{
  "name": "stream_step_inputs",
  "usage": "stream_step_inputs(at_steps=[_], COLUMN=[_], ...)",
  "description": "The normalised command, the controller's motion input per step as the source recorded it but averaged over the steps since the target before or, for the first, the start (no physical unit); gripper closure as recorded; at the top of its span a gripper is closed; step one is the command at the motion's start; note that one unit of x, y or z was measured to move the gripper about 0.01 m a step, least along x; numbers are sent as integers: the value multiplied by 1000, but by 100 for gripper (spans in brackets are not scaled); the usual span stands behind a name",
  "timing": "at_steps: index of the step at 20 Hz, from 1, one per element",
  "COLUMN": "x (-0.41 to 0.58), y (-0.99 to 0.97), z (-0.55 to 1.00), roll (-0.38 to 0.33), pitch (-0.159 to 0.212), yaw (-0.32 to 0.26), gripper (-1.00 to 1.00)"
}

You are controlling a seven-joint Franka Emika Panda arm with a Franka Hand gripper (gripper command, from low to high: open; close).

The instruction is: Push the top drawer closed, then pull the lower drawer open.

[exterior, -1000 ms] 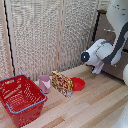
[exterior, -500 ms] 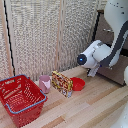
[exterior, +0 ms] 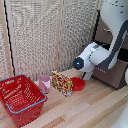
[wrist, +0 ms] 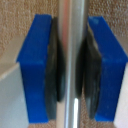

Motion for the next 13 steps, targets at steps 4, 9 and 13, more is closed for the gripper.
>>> stream_step_inputs(at_steps=[4, 9, 13], x=[150, 153, 210], y=[-157, -111, 105], z=[331, 377, 162], roll=[15, 81, 95], pitch=[14, 6, 7], yaw=[20, -13, -6], gripper=[-100, -100, -100])
